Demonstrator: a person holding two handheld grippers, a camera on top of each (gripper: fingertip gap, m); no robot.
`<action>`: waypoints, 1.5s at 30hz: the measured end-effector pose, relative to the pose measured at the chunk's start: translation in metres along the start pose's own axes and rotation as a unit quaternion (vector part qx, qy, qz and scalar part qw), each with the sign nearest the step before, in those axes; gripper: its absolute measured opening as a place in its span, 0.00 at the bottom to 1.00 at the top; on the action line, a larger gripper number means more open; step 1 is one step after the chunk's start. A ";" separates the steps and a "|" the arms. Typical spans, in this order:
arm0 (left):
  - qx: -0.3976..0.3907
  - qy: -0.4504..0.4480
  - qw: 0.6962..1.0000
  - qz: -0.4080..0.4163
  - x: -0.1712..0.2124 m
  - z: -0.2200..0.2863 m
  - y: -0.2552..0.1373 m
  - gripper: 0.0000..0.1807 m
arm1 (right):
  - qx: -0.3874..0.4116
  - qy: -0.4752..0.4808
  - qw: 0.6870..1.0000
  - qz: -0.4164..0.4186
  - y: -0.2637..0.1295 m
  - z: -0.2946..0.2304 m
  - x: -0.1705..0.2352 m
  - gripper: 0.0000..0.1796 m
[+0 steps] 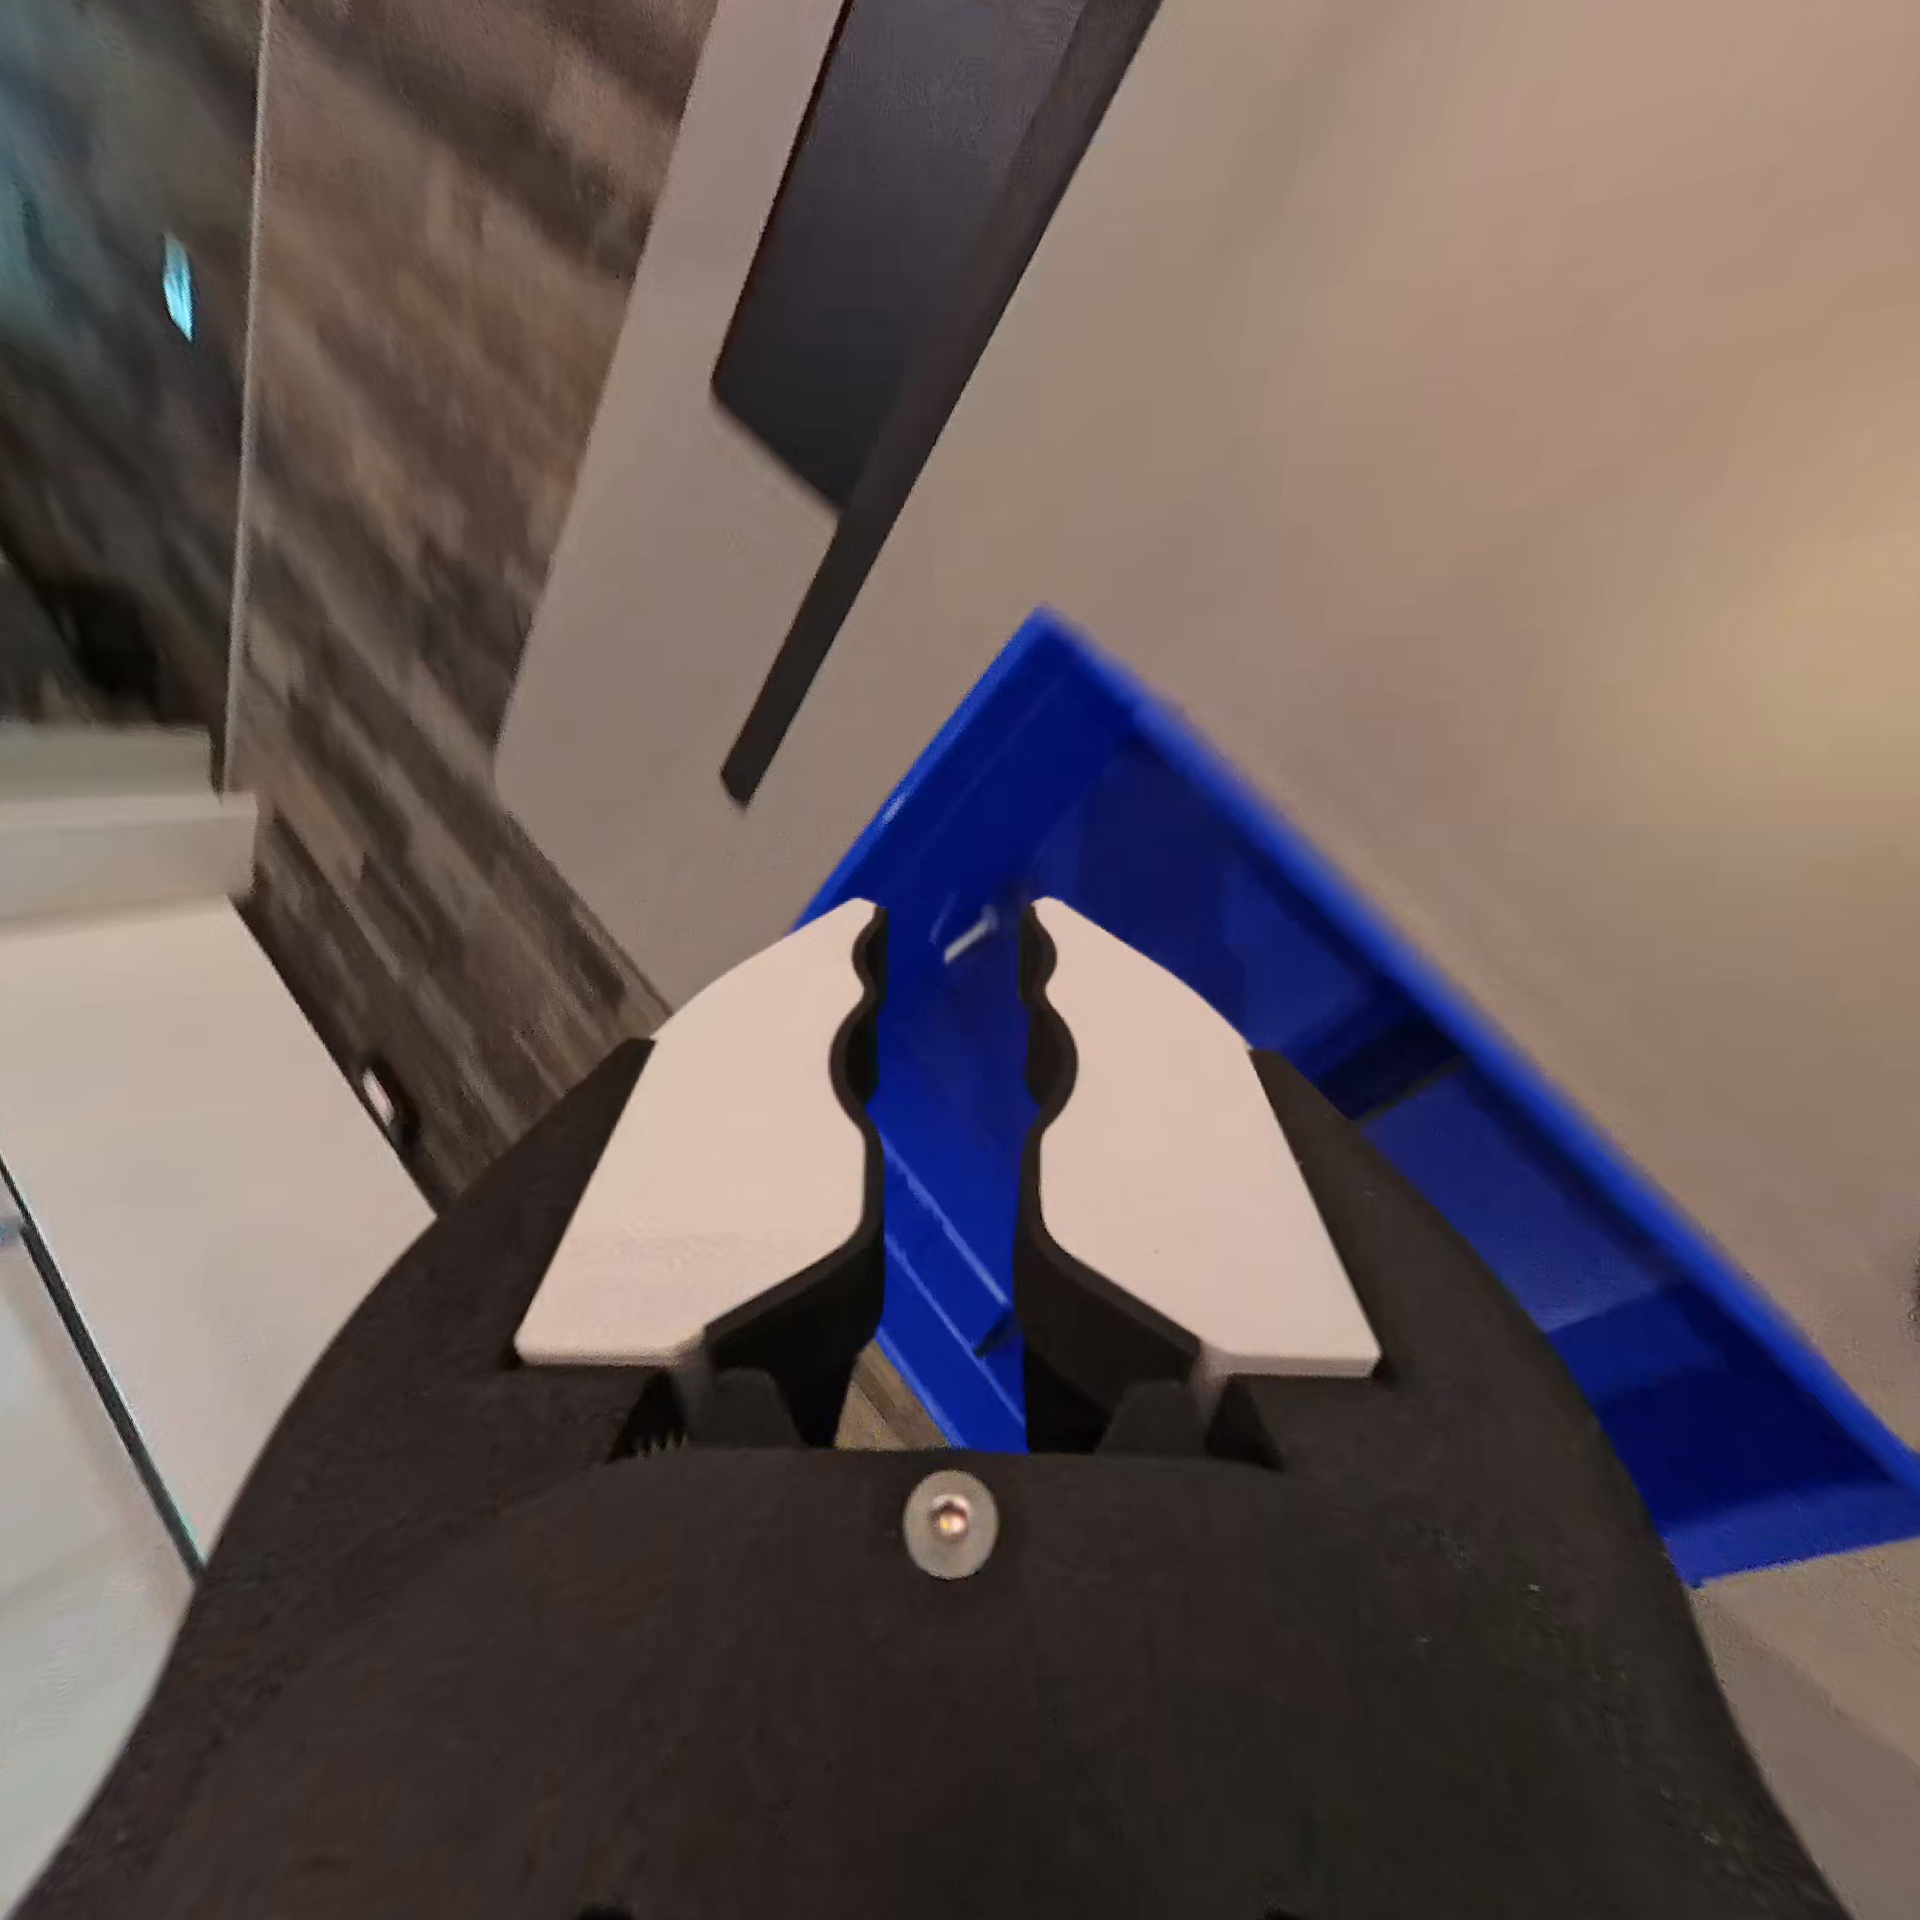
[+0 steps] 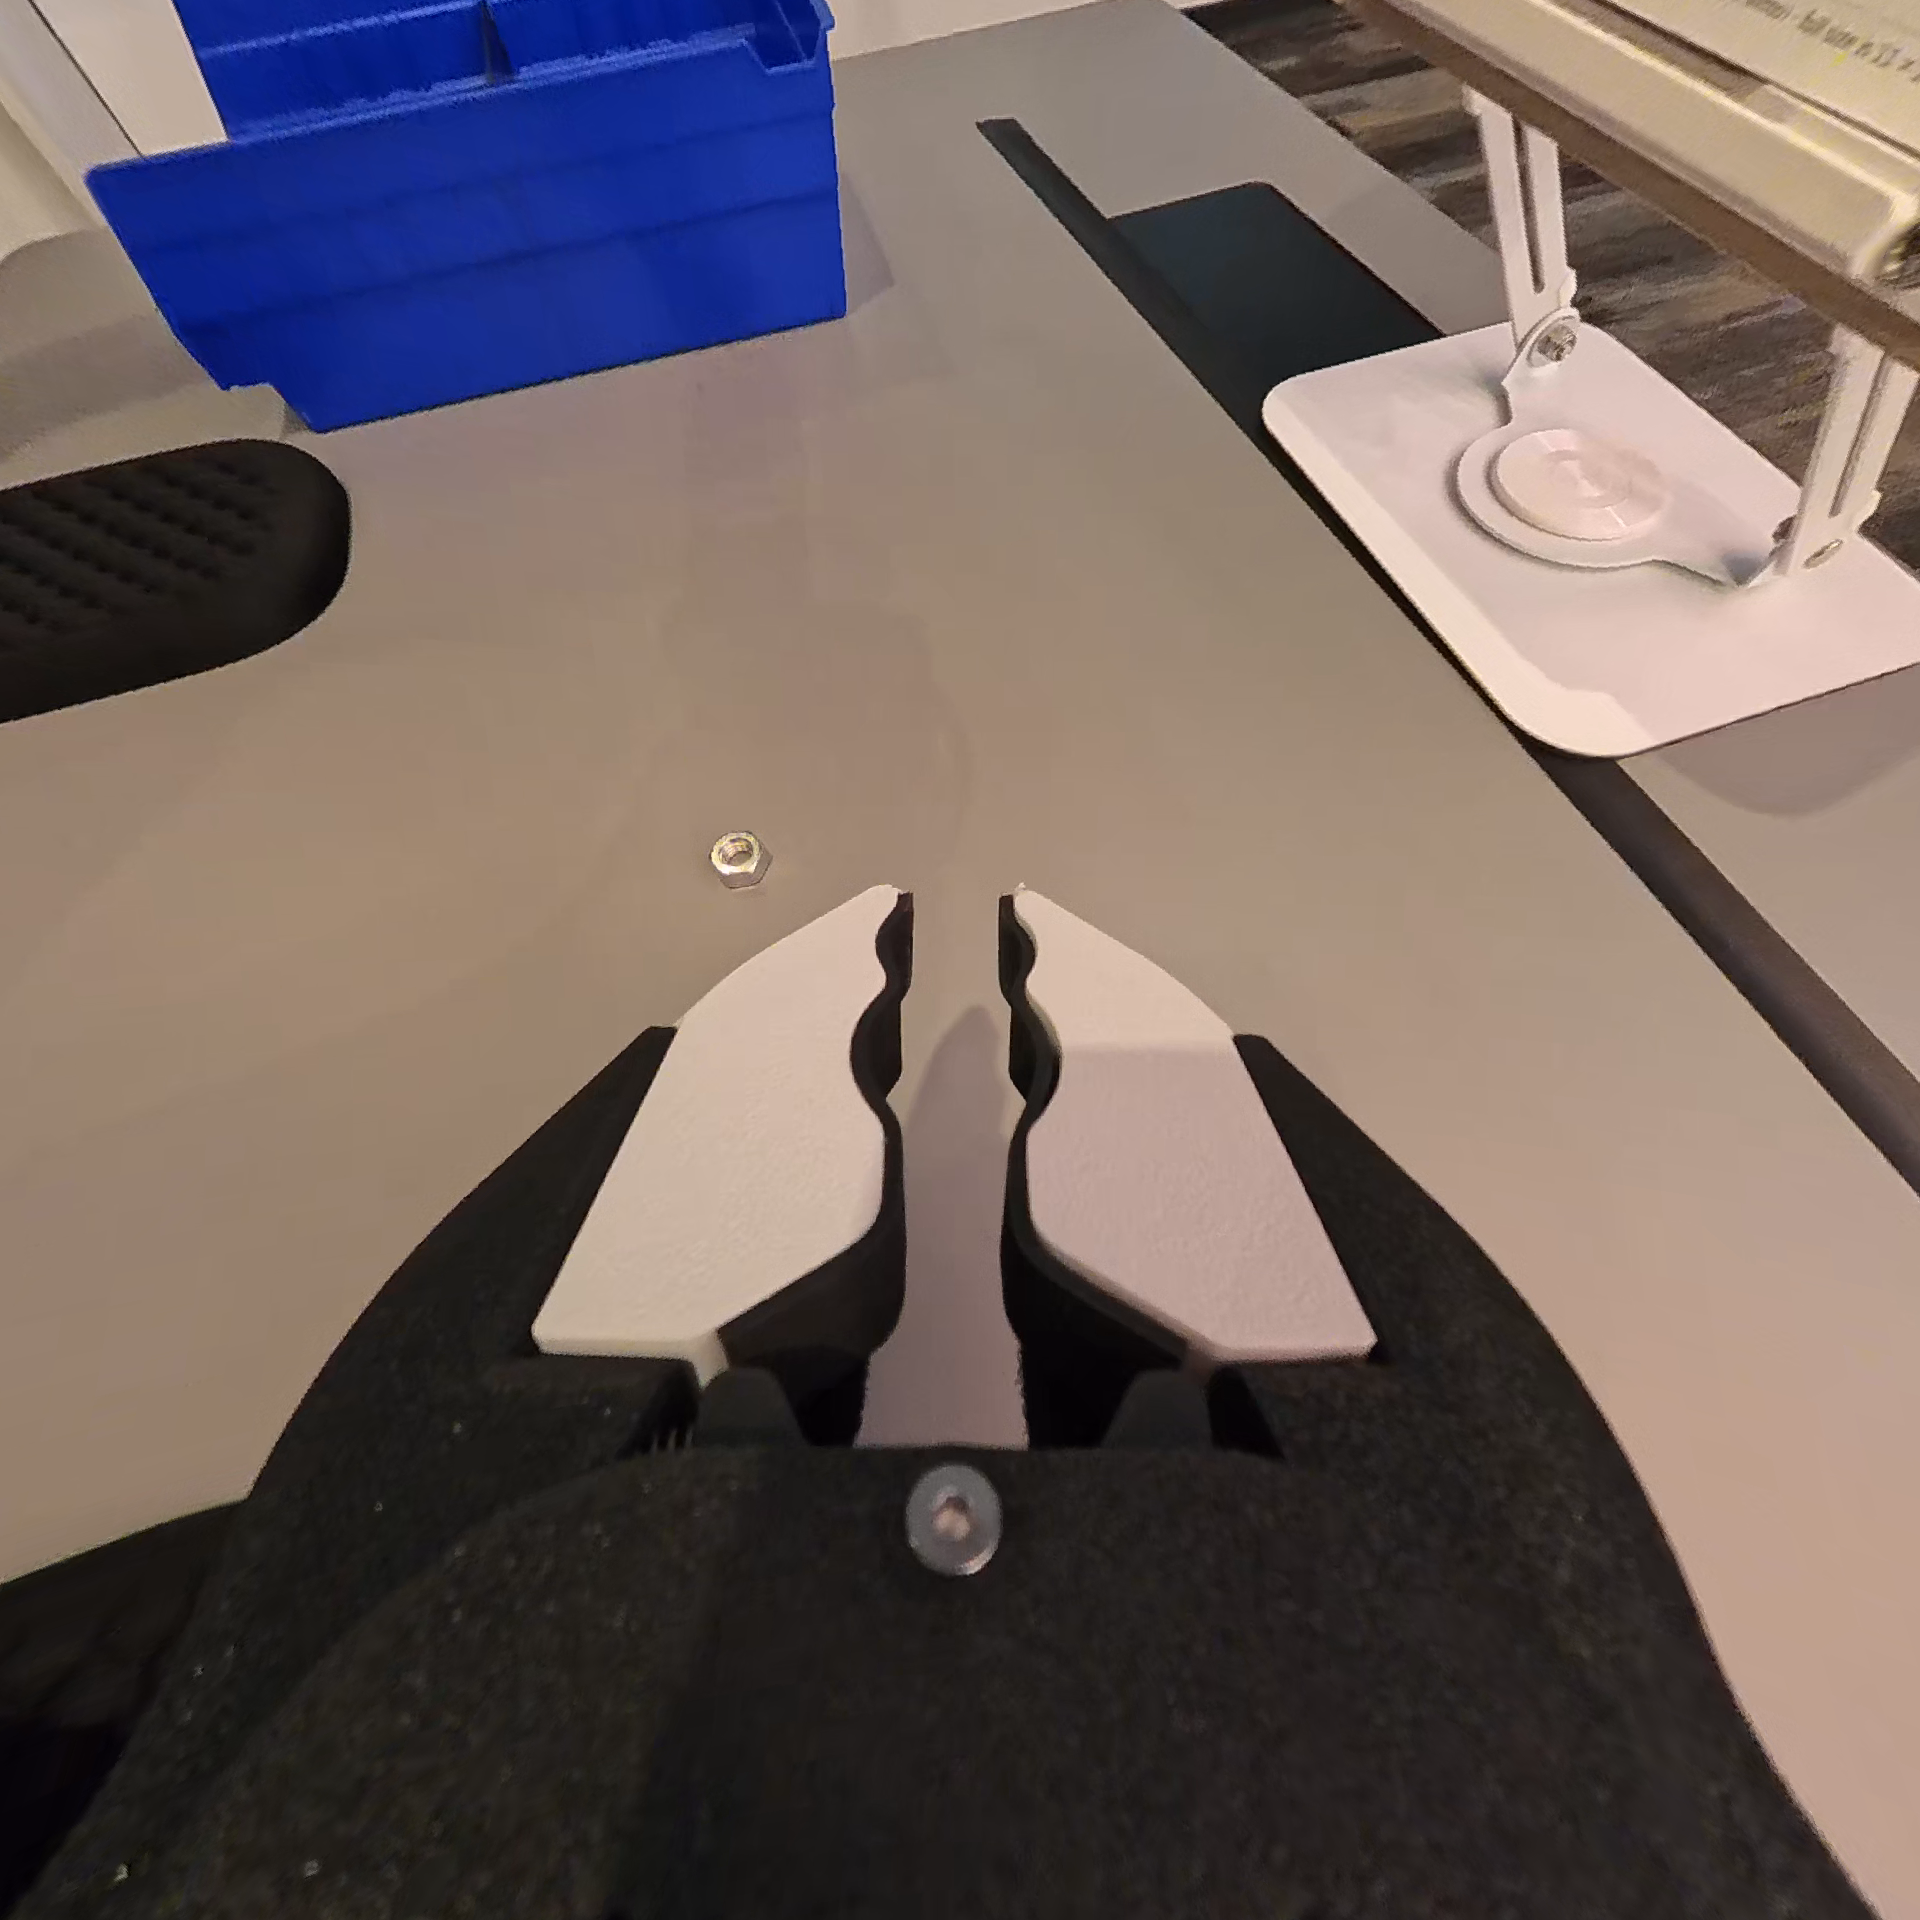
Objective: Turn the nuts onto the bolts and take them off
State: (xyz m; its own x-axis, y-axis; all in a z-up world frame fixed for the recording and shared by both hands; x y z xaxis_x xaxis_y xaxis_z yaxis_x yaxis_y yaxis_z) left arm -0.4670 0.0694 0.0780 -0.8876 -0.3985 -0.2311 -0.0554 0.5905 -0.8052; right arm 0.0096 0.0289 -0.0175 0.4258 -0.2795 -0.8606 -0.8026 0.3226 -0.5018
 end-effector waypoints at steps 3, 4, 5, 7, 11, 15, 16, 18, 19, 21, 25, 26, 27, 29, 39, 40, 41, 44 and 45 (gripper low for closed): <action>0.001 -0.110 0.993 -0.045 0.041 -0.009 0.033 0.11 | 0.000 0.001 1.000 -0.016 0.007 0.000 0.003 0.08; 0.010 -0.158 0.986 -0.048 0.051 -0.010 0.043 0.10 | 0.000 0.002 1.000 -0.020 0.008 0.000 0.003 0.08; 0.036 -0.205 0.977 -0.045 0.058 -0.008 0.052 0.07 | -0.001 0.003 1.000 -0.022 0.009 0.001 0.004 0.08; 0.071 -0.283 0.956 -0.035 0.070 -0.005 0.066 0.08 | -0.002 0.005 1.000 -0.028 0.011 0.000 0.006 0.08; 0.118 -0.399 0.908 -0.043 0.088 0.002 0.083 0.10 | -0.004 0.009 0.999 -0.034 0.014 0.001 0.008 0.08; 0.113 -0.435 0.890 -0.074 0.099 0.002 0.091 0.11 | -0.005 0.011 0.999 -0.046 0.018 0.001 0.011 0.08; 0.125 -0.451 0.880 -0.079 0.099 0.004 0.092 0.11 | -0.005 0.010 0.999 -0.049 0.019 0.001 0.011 0.08; 0.152 -0.483 0.858 -0.088 0.097 0.007 0.094 0.10 | -0.006 0.010 0.998 -0.054 0.021 0.001 0.012 0.08; 0.152 -0.500 0.847 -0.093 0.097 0.007 0.095 0.10 | -0.007 0.010 0.998 -0.057 0.022 0.000 0.012 0.09; 0.155 -0.533 0.826 -0.098 0.096 0.010 0.097 0.10 | -0.006 0.009 0.998 -0.063 0.023 0.000 0.014 0.09; 0.152 -0.588 0.786 -0.114 0.092 0.011 0.098 0.11 | -0.009 0.010 0.997 -0.071 0.025 0.000 0.016 0.08; 0.147 -0.598 0.779 -0.116 0.091 0.011 0.098 0.11 | -0.009 0.010 0.997 -0.074 0.026 0.000 0.016 0.08; 0.146 -0.607 0.772 -0.118 0.089 0.011 0.098 0.11 | -0.010 0.008 0.997 -0.075 0.026 0.000 0.016 0.08; 0.145 -0.624 0.758 -0.126 0.086 0.013 0.101 0.12 | -0.008 0.007 0.997 -0.077 0.026 0.000 0.016 0.08; 0.122 -0.612 0.756 -0.198 0.082 0.025 0.116 0.17 | -0.010 0.010 0.998 -0.060 0.020 0.002 0.015 0.08; 0.119 -0.610 0.757 -0.202 0.081 0.025 0.117 0.17 | -0.011 0.010 0.998 -0.060 0.021 0.002 0.015 0.08; 0.122 -0.611 0.755 -0.203 0.079 0.025 0.119 0.17 | -0.011 0.009 0.998 -0.062 0.021 0.002 0.015 0.08; 0.118 -0.613 0.751 -0.214 0.078 0.025 0.124 0.16 | -0.012 0.008 0.998 -0.064 0.021 0.002 0.016 0.08; 0.114 -0.613 0.750 -0.220 0.079 0.026 0.126 0.16 | -0.012 0.008 0.998 -0.063 0.021 0.002 0.016 0.08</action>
State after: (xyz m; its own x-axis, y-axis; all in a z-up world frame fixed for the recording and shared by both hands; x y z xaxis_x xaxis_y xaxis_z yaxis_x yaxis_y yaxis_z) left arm -0.5327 0.0941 -0.0561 0.2885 -0.9484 -0.1318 -0.0158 0.1329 -0.9910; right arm 0.0003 0.0326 -0.0416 0.5180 -0.3309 -0.7888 -0.7524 0.2624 -0.6042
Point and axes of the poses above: each gripper's, where its closed fingertips meet, y out along the fingers, x out of its underside, z = x × y across the jaws, the point moved 8 cm from there along -y, back along the fingers, and after that the axes turned 3 degrees about y, right-handed, at the moved point
